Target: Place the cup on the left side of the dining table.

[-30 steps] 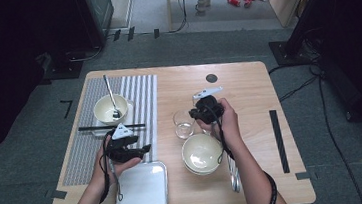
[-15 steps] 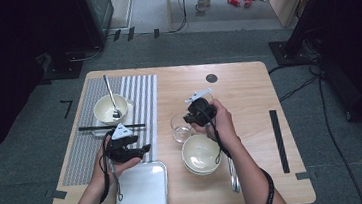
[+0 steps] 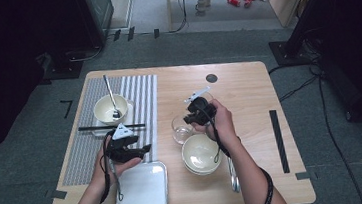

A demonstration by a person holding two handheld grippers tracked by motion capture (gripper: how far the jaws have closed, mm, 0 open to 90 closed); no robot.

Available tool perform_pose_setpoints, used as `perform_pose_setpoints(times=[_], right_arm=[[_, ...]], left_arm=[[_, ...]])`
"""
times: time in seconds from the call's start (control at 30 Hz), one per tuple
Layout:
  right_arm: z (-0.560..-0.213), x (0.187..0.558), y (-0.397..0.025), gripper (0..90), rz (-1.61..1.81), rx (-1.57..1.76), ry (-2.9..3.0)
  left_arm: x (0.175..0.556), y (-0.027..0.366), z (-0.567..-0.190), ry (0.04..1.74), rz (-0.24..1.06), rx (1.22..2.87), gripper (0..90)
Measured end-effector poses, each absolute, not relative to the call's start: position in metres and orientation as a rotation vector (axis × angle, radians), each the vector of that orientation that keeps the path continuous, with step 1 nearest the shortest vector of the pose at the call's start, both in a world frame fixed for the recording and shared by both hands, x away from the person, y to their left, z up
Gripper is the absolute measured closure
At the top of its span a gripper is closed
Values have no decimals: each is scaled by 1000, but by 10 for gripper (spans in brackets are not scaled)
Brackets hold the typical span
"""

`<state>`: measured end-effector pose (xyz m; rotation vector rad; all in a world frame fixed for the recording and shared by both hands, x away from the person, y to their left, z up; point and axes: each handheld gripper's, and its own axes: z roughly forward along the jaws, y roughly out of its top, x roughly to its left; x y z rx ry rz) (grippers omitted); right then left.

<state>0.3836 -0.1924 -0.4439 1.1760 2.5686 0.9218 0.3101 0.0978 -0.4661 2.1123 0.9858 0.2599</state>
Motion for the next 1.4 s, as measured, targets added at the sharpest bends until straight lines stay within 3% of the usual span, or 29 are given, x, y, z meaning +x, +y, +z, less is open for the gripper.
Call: perform_pose_setpoints(times=[0.33, 0.67, 1.4], right_arm=[[-442, 383, -196, 842, 924, 1203, 2578], [-439, 381, -197, 855, 898, 1219, 2614], [-414, 375, -185, 860, 990, 1225, 2627]], left_arm=[[313, 84, -465, 943, 273, 2113, 363], [315, 52, -467, 806, 337, 2124, 259], [321, 12, -460, 632, 412, 2152, 178]])
